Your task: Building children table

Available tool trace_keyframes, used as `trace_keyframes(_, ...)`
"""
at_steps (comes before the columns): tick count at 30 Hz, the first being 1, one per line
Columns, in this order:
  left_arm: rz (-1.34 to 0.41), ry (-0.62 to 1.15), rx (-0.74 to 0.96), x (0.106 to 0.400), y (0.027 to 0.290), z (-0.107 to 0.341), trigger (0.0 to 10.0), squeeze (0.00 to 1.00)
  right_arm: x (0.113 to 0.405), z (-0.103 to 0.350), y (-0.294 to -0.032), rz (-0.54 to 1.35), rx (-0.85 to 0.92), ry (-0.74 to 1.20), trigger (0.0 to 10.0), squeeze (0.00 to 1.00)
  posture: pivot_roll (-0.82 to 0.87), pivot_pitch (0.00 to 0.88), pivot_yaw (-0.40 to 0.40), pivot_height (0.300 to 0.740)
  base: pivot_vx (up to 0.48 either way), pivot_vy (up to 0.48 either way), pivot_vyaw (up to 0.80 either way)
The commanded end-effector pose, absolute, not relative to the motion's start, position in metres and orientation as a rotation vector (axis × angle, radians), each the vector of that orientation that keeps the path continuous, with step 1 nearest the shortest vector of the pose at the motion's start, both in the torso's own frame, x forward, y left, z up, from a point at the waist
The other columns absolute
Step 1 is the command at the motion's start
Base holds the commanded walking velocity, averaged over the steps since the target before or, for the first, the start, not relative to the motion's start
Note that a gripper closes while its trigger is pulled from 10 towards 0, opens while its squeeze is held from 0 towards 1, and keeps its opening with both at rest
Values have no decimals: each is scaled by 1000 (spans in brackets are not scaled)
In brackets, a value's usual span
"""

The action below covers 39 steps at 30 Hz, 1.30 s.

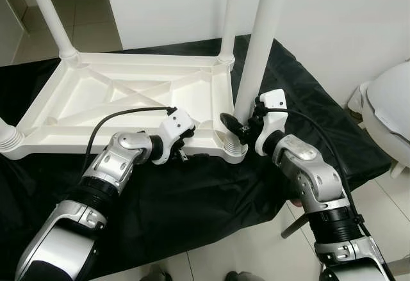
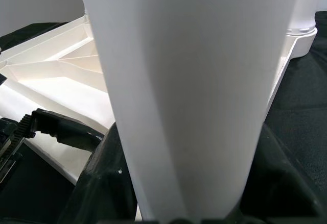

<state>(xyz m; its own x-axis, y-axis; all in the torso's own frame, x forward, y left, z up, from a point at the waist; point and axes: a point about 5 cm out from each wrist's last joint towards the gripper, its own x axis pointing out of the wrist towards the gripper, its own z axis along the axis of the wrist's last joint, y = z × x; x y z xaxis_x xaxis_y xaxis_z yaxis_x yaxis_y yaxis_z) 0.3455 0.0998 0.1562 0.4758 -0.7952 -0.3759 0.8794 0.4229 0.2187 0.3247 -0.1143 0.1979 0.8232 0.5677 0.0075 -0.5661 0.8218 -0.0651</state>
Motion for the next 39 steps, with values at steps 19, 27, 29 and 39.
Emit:
trace_keyframes(19, -1051, 271, 445, 346, 105, 156, 10000, 0, 306, 178, -115, 688, -173, -54, 10000, 0, -53, 131, 51, 740, 0, 0, 0)
trace_keyframes(27, -1049, 272, 445, 348, 105, 158, 10000, 0, 305, 175, -118, 697, -192, -56, 10000, 0, -52, 135, 52, 740, 0, 0, 0)
trace_keyframes(29, -1049, 272, 445, 348, 105, 158, 10000, 0, 305, 174, -119, 692, -187, -53, 10000, 0, -52, 136, 52, 740, 0, 0, 0)
trace_keyframes(39, -1049, 272, 450, 348, 106, 159, 10000, 0, 316, 171, -123, 633, -119, 2, 10000, 0, -46, 136, 54, 740, 0, 0, 0)
